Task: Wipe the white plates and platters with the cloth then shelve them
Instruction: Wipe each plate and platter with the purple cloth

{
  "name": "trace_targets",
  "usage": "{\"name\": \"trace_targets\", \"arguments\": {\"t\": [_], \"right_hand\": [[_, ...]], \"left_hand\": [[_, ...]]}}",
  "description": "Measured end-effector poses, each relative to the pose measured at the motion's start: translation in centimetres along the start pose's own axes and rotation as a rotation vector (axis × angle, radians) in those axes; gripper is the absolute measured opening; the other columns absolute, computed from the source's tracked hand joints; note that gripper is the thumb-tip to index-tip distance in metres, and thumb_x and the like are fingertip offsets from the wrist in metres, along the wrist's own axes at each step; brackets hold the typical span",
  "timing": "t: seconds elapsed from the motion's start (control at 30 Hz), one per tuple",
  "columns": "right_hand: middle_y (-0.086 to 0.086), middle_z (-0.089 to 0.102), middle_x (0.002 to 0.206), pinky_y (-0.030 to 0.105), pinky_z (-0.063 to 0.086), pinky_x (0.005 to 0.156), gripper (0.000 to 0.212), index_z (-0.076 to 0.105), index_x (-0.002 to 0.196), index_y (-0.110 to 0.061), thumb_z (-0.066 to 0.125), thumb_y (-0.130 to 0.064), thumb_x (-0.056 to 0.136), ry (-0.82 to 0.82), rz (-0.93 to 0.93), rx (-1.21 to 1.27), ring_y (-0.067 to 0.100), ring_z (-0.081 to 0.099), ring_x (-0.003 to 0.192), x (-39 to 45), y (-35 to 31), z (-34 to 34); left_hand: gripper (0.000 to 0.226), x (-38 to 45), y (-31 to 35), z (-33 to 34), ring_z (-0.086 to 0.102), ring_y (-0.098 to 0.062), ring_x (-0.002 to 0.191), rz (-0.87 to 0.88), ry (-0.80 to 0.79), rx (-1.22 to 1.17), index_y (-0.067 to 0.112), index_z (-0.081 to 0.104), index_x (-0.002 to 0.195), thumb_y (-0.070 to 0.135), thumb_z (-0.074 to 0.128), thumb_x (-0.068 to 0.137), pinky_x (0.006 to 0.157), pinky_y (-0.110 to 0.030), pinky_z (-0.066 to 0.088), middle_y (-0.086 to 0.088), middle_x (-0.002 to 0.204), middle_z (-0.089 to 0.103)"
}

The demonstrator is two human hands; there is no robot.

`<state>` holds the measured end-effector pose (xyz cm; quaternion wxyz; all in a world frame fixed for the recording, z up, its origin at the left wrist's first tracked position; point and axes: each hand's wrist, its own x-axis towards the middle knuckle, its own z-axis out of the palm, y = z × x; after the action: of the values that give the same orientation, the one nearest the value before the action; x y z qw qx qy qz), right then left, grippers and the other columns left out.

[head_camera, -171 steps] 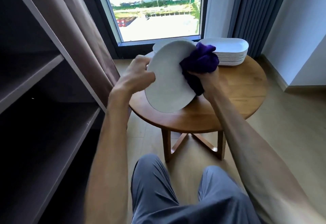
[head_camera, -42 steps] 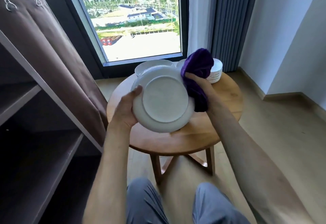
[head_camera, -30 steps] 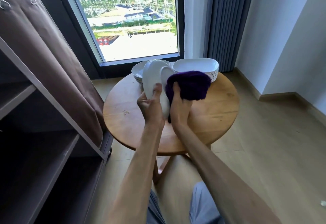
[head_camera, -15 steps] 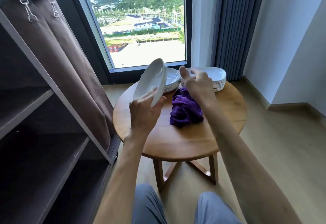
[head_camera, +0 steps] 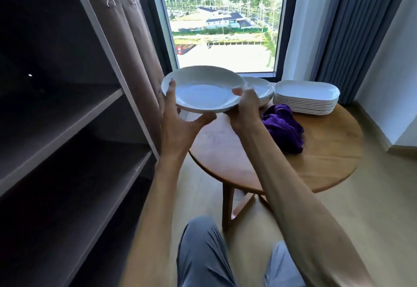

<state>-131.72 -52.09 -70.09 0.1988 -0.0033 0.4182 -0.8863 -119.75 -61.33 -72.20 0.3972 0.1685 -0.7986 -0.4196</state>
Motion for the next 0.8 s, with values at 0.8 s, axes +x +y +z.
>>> {"name": "trace_targets", "arguments": {"t": [0.8], "right_hand": [[0.005,0.069,0.123,0.05,0.049,0.106,0.056,0.065,0.123,-0.019,0.065,-0.055,0.08,-0.898,0.14,-0.243,0.025,0.063,0.118,-18.8,16.8,25.5]], "left_hand": [[0.149,-9.6,2.4,-33.0,0.026,-0.019,0.153,-0.104,0.89,0.577,0.013,0.017,0.161,0.079,0.085,0.047,0.123,-0.046,0.03,-0.003,0.164,0.032]]}}
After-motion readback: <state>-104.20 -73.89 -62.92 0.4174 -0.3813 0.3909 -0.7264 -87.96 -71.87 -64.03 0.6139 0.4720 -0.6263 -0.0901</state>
